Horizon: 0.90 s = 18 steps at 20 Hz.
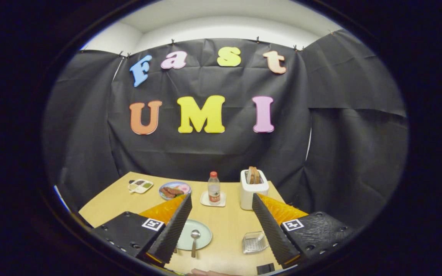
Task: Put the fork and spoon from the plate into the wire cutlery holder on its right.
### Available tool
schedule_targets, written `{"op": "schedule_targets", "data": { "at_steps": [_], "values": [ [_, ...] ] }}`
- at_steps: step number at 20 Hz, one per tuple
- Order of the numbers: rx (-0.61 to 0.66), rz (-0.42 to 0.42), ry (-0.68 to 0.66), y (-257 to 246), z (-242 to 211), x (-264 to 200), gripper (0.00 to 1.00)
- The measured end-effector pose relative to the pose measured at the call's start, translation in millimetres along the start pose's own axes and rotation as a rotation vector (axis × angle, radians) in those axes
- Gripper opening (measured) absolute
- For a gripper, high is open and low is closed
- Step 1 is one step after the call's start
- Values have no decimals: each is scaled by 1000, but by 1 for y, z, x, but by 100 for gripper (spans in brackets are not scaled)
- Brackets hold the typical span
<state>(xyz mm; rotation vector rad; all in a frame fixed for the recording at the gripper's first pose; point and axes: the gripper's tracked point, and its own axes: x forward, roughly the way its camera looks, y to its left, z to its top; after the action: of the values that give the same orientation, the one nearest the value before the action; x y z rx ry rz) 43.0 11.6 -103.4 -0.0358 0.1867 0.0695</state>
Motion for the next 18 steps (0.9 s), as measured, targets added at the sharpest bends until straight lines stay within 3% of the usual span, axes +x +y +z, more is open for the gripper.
{"op": "schedule_targets", "data": {
  "at_steps": [5, 7, 14, 18],
  "values": [
    [-8, 47, 143, 21, -64, 31, 96],
    [-7, 95, 231, 36, -101, 43, 96],
    [24, 138, 522, 70, -222, 71, 95],
    [26, 133, 602, 85, -265, 79, 86]
  ]
}}
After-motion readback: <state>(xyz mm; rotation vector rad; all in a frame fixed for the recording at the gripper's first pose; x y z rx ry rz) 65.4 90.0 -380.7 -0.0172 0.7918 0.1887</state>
